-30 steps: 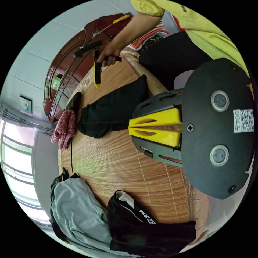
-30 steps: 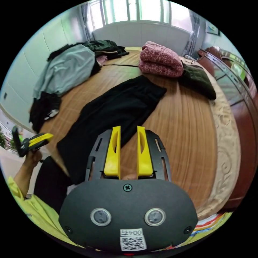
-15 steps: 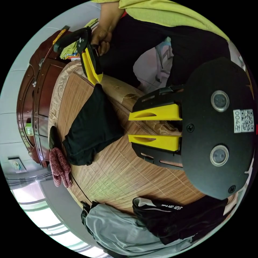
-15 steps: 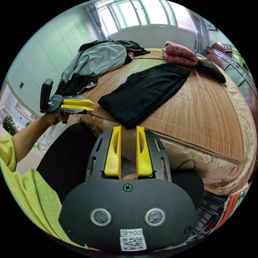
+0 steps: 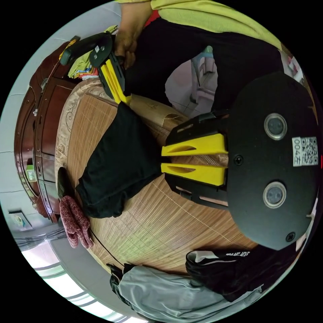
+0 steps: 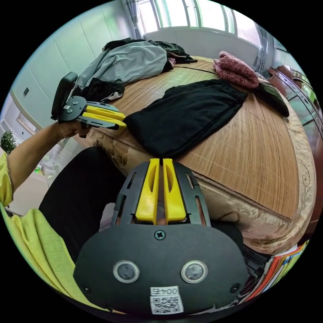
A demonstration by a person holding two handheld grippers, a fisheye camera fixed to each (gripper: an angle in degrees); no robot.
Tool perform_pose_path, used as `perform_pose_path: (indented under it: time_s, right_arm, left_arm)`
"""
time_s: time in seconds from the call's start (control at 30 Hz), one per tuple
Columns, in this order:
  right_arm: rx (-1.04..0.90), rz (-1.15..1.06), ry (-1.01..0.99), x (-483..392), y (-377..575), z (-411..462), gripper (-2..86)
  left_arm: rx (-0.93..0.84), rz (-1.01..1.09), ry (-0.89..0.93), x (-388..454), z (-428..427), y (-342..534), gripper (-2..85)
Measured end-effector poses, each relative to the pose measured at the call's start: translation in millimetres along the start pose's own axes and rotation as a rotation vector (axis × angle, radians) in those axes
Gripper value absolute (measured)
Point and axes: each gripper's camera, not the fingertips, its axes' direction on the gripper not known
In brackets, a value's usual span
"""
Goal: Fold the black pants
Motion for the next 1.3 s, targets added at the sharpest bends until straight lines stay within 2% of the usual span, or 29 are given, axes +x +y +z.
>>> perform_pose_path:
  time_s: [0.23, 0.4, 0.67, 0.87, 1.03, 1.3]
  right_arm:
    - [-0.12, -0.06, -0.001, 28.2, 1.3, -8.8, 1.5]
    - [-0.132, 0.04, -0.042, 42.2, -5.8, -3.8, 2.8]
    - [-0.138, 0.136, 0.013, 49.0, -30.7, -10.2, 6.2]
    - [-0.096, 0.161, -0.011, 53.1, -82.8, 7.8, 5.0]
    - [-0.365, 0.099, 0.035, 48.1, -142.6, 57.2, 3.7]
    - [-0.631, -0.027, 0.019, 50.4, -211.6, 95.0, 2.8]
  left_arm:
    - [0.026, -0.073, 0.08, 38.2, 2.3, -1.0, 2.4]
    - [-0.028, -0.014, -0.064, 63.6, 9.3, -11.6, 2.3]
    - [-0.098, -0.132, 0.053, 23.9, -0.8, -0.4, 1.8]
    - [0.05, -0.373, 0.05, -25.7, -17.0, -9.1, 0.5]
    - [-0.023, -0.368, 0.055, -51.4, 8.5, -47.2, 0.3]
    - [-0.131, -0.38, 0.103, -79.7, 41.8, -81.0, 0.3]
